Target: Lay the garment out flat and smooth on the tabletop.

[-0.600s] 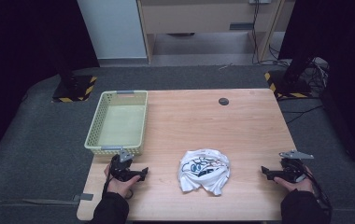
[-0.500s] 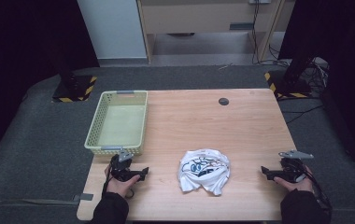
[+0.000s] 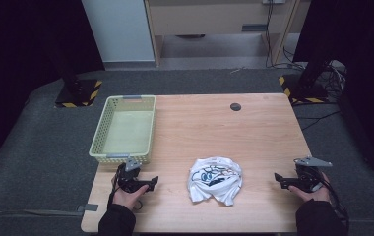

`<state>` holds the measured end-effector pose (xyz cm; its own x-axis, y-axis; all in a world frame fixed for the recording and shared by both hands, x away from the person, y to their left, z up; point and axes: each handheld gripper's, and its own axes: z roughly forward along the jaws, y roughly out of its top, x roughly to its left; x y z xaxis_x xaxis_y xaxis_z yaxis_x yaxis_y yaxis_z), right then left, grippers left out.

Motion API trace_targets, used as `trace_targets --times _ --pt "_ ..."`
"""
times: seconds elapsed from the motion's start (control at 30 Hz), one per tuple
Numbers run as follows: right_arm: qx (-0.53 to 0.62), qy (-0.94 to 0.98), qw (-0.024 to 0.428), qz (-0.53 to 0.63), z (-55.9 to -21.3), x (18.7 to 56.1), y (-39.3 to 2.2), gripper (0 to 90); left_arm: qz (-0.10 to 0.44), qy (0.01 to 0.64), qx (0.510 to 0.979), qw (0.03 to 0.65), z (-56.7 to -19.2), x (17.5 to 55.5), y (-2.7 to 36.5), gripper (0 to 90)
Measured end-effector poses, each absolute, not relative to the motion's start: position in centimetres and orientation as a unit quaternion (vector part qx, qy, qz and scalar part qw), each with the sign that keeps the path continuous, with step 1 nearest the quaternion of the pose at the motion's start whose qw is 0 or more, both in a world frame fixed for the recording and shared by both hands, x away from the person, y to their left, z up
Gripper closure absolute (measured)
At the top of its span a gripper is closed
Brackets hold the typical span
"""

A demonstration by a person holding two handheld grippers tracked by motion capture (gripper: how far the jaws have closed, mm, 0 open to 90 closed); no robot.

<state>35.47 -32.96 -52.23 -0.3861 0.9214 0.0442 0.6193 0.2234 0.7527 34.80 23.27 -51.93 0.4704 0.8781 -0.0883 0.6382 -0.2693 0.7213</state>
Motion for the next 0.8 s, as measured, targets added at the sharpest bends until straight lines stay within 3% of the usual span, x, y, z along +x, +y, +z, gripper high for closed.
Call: trace_targets --times 0.8 --pt "0.494 0.747 0.208 0.394 -49.9 35.7 -31.2 6.1 0.184 0.471 0.763 0.402 -49.3 34.6 22.0 9.0"
